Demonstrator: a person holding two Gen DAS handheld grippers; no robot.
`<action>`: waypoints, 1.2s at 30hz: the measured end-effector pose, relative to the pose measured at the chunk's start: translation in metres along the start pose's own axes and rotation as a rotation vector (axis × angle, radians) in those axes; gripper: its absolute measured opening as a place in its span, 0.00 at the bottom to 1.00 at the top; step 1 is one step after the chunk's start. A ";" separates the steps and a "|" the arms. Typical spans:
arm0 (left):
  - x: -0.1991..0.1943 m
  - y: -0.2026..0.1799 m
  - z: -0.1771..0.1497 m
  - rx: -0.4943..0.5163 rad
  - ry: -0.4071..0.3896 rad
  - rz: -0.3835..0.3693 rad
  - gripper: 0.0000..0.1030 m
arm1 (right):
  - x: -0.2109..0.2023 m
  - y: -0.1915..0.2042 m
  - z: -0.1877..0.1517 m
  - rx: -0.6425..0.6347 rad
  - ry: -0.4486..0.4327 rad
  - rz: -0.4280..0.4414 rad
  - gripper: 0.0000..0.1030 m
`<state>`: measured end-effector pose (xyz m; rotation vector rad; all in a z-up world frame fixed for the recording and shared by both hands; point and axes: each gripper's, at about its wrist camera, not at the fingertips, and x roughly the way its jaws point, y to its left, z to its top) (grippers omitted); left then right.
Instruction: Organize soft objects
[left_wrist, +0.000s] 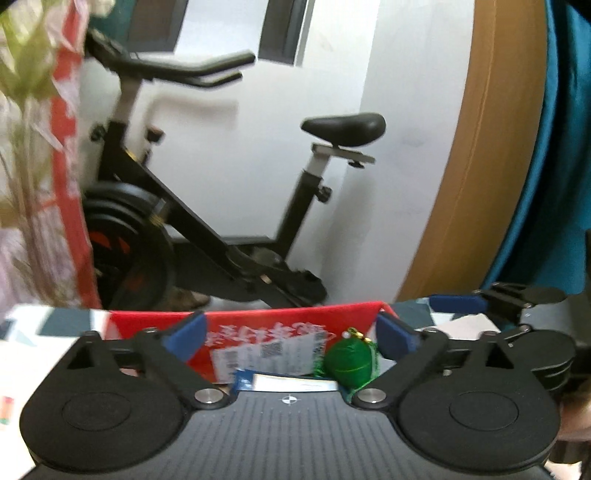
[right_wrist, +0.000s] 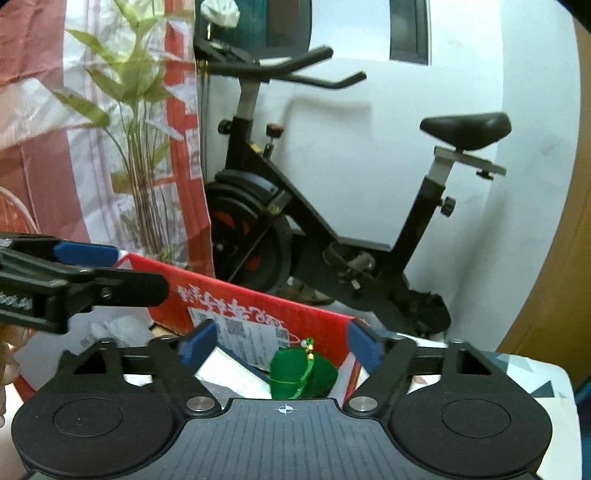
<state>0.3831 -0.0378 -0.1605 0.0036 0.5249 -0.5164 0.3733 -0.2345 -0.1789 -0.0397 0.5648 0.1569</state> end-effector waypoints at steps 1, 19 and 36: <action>-0.005 -0.001 0.001 0.012 -0.004 0.011 1.00 | -0.005 0.002 0.001 0.001 -0.009 -0.006 0.87; -0.141 -0.006 0.003 0.012 -0.100 0.261 1.00 | -0.121 0.043 0.010 0.070 -0.151 -0.055 1.00; -0.267 -0.042 -0.026 0.002 -0.232 0.285 1.00 | -0.252 0.091 -0.021 0.119 -0.223 -0.157 1.00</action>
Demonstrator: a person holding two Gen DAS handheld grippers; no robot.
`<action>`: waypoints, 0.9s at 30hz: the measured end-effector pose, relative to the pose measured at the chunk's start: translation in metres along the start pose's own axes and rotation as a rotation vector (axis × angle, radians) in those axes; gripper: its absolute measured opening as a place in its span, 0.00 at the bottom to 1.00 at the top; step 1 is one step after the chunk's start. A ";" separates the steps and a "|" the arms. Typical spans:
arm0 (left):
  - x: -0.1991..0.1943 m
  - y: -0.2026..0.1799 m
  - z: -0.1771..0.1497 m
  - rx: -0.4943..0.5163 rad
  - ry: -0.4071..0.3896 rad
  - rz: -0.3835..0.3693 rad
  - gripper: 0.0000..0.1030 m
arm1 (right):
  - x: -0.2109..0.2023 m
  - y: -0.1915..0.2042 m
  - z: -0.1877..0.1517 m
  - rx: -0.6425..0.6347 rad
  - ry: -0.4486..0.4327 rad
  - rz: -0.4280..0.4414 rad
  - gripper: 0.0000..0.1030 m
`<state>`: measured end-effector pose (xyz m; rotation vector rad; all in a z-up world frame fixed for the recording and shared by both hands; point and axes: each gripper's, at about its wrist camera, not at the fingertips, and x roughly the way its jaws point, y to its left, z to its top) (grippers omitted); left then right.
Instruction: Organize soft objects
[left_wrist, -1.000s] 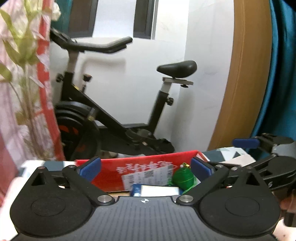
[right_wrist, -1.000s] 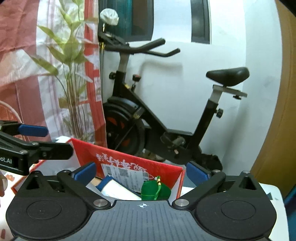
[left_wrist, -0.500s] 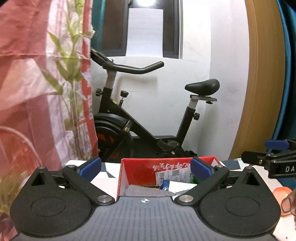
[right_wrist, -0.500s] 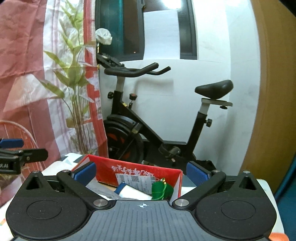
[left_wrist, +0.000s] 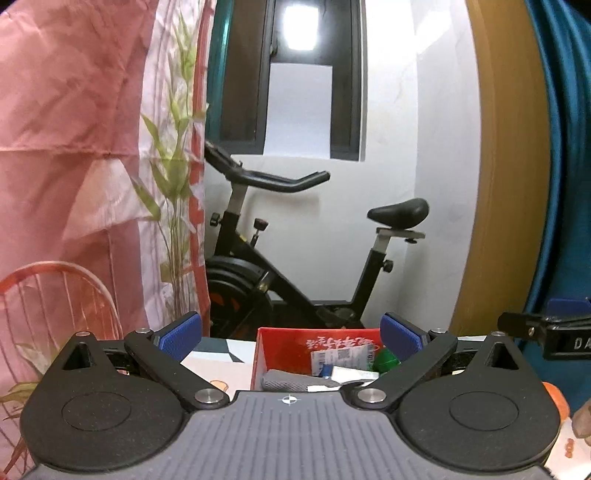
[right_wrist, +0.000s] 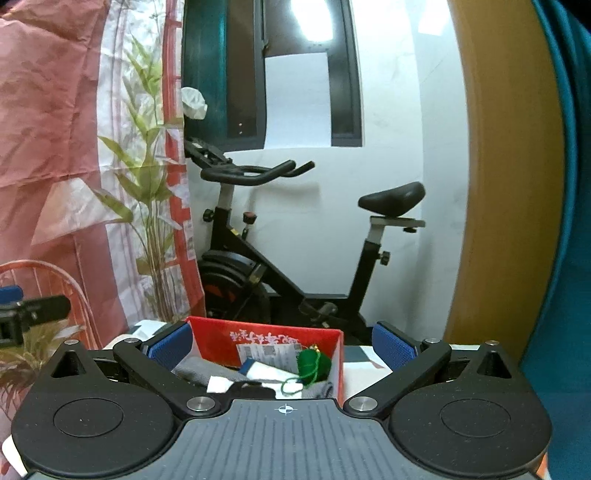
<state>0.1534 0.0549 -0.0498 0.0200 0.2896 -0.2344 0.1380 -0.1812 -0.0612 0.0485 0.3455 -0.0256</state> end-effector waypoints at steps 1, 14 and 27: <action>-0.008 -0.002 0.000 0.007 0.000 0.002 1.00 | -0.009 0.002 -0.002 -0.002 0.000 -0.007 1.00; -0.082 -0.009 0.000 -0.007 -0.009 0.077 1.00 | -0.100 0.014 -0.007 0.005 -0.028 -0.010 1.00; -0.093 -0.010 0.001 -0.005 -0.025 0.082 1.00 | -0.121 0.009 -0.004 0.010 -0.042 -0.036 1.00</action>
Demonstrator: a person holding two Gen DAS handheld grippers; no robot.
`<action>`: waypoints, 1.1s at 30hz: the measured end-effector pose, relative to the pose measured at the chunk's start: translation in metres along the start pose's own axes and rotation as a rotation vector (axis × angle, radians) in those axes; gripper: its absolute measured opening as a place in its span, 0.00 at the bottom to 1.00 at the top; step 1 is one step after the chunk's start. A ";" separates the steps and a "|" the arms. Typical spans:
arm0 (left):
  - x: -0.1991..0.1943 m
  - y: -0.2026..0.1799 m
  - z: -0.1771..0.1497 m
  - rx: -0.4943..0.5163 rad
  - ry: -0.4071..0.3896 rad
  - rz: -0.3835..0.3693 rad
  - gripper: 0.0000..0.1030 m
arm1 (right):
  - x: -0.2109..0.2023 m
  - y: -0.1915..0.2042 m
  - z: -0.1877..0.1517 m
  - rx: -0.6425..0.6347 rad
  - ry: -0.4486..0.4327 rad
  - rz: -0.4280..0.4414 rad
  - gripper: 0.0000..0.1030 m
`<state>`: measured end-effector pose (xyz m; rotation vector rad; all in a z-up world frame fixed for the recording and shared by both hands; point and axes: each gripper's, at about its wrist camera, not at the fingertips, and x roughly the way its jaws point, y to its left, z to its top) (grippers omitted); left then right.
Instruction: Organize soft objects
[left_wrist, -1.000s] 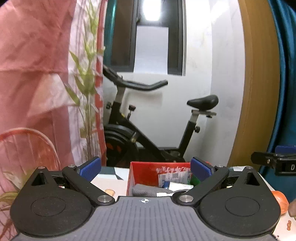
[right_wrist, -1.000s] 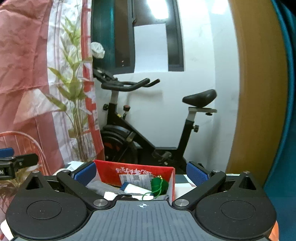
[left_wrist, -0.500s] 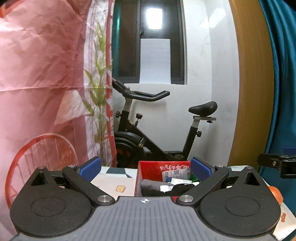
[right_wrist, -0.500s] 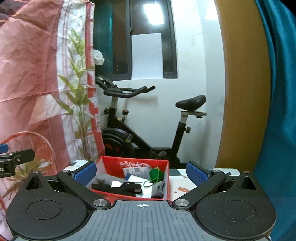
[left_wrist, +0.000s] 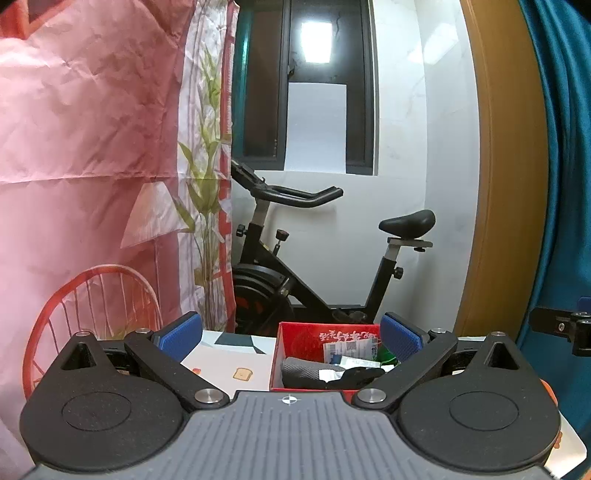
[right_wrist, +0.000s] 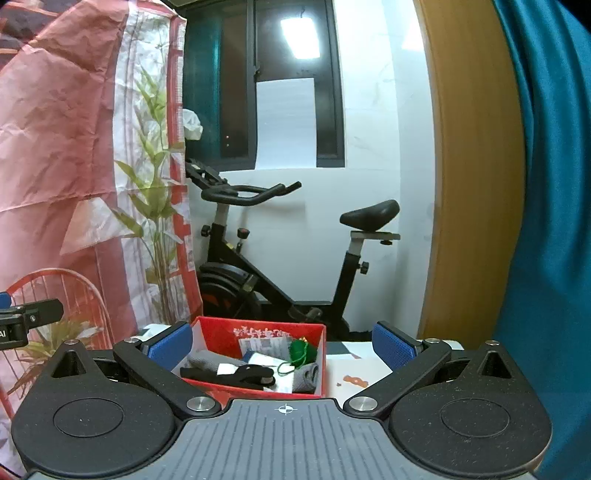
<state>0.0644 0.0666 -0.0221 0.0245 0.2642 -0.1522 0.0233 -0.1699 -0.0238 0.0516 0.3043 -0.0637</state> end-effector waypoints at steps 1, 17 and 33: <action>0.000 0.000 0.000 0.002 0.001 0.001 1.00 | 0.000 0.000 0.000 -0.001 -0.001 0.001 1.00; -0.002 -0.002 -0.003 0.006 0.004 0.003 1.00 | 0.001 -0.003 -0.004 0.022 0.014 -0.001 1.00; -0.002 -0.002 -0.004 -0.013 0.004 -0.009 1.00 | 0.002 -0.004 -0.008 0.022 0.028 -0.009 1.00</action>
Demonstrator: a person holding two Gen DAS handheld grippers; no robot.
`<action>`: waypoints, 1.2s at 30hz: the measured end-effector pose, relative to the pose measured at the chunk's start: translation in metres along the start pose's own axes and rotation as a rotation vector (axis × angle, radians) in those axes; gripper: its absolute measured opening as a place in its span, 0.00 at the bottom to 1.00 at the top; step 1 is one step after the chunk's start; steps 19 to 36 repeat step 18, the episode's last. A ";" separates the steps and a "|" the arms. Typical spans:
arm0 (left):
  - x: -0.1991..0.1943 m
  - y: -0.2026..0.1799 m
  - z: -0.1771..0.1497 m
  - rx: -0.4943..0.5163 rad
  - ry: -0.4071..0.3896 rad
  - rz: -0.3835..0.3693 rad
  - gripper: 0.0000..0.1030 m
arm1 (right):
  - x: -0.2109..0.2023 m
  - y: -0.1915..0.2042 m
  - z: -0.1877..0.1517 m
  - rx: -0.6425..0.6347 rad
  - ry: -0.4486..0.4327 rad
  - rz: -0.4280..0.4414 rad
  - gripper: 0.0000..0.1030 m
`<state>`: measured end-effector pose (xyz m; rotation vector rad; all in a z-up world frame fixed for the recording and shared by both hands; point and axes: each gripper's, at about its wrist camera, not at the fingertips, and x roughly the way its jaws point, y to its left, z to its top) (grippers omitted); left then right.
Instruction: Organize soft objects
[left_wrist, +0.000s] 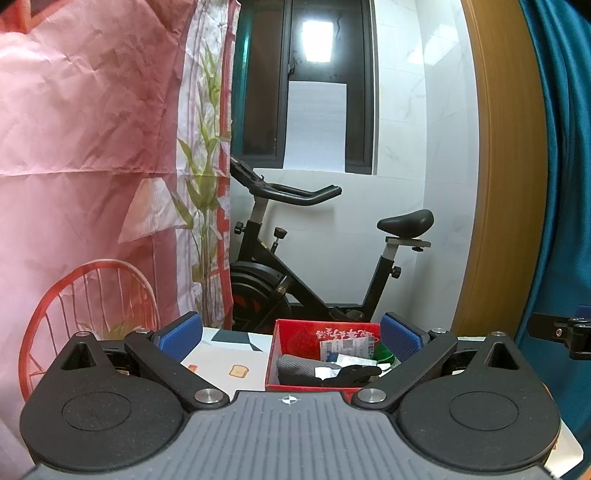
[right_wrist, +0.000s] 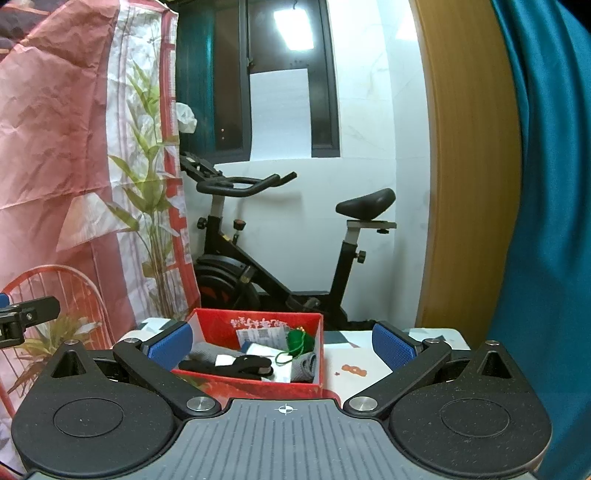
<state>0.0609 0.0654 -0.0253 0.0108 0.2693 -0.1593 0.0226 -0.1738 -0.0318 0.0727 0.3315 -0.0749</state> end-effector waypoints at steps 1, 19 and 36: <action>0.000 0.000 0.000 -0.001 0.001 0.000 1.00 | 0.000 0.000 -0.001 0.000 0.001 0.000 1.00; 0.000 0.000 -0.004 -0.002 0.000 -0.006 1.00 | 0.005 -0.001 0.000 -0.003 0.016 -0.009 1.00; 0.000 0.000 -0.004 -0.002 0.000 -0.006 1.00 | 0.005 -0.001 0.000 -0.003 0.016 -0.009 1.00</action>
